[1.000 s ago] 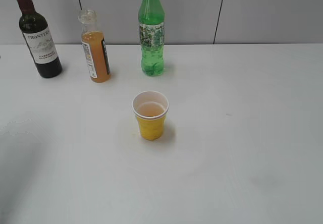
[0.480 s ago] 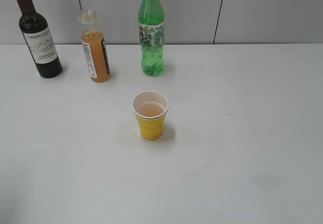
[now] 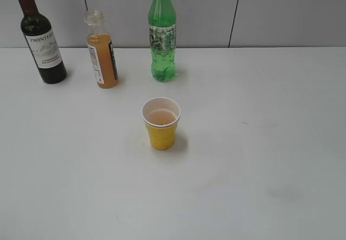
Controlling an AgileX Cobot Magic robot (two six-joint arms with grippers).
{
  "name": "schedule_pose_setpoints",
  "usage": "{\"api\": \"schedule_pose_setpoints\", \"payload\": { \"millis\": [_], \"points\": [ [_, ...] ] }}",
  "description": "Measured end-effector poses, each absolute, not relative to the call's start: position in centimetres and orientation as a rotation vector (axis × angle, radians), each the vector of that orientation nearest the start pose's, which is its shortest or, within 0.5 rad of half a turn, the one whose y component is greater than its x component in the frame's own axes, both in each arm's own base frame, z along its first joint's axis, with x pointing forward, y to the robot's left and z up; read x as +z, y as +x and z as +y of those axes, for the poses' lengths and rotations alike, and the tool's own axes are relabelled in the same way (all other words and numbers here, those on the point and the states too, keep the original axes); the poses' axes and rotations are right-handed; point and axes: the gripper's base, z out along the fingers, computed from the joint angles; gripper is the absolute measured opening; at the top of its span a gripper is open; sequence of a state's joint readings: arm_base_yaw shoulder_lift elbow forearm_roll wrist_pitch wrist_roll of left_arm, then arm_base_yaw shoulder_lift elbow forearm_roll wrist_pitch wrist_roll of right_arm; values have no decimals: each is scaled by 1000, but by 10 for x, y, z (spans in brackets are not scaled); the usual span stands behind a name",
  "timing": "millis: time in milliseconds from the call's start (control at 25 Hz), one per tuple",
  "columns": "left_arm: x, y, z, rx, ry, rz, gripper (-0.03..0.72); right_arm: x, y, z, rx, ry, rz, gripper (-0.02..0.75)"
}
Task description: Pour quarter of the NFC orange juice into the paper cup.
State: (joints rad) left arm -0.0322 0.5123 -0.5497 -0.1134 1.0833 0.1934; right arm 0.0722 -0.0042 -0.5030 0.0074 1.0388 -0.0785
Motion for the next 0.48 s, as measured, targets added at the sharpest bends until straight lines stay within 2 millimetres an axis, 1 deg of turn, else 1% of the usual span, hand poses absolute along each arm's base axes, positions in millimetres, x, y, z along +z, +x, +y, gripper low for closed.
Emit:
{"api": "schedule_pose_setpoints", "payload": {
  "millis": [160, 480],
  "points": [
    [268, 44, -11, -87, 221, 2387, 575, 280, -5, 0, 5, -152, 2009, 538],
    [271, 0, -9, -77, 185, 2101, 567, 280, -5, 0, 5, -152, 2009, 538]
  ]
}}
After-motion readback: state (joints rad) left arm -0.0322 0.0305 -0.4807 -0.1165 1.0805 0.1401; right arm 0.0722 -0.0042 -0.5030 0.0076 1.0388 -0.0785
